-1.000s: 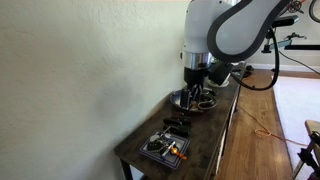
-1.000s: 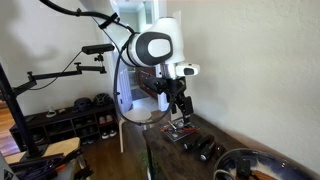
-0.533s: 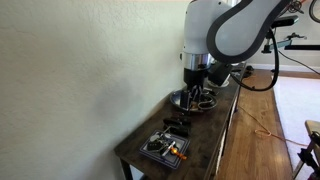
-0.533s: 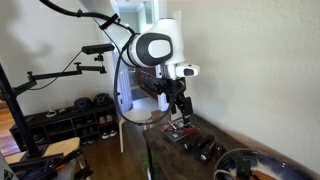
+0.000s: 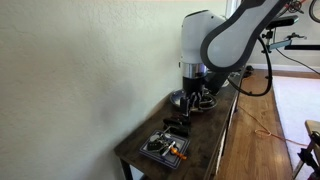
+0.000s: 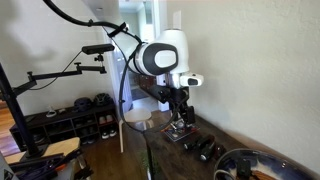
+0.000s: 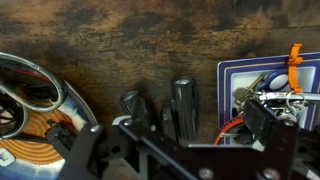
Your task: Put one of the flesh-lights in the bowl
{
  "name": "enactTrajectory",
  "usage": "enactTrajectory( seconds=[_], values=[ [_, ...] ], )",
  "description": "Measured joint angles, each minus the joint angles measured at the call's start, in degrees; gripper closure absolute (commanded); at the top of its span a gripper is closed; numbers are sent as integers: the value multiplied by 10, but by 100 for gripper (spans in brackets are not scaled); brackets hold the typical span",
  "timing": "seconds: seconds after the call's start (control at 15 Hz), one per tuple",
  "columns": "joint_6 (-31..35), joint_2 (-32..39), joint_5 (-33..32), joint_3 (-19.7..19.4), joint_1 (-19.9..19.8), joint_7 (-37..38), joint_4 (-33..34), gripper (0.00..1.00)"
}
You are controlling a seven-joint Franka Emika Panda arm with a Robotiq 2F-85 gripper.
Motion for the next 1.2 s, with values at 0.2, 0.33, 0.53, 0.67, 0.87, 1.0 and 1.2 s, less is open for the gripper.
enactTrajectory(
  seconds=[0.2, 0.33, 0.53, 0.67, 0.87, 1.0, 1.2],
  values=[
    [0, 29, 0, -9, 0, 0, 17, 0],
    [0, 50, 1, -13, 0, 0, 29, 0],
    [0, 80, 3, -17, 0, 0, 49, 0],
    [0, 100, 5, -18, 0, 0, 62, 0],
    [0, 129, 10, -18, 0, 0, 83, 0],
    [0, 147, 13, -17, 0, -1, 97, 0],
    [-1, 170, 19, -16, 0, -3, 117, 0]
  ],
)
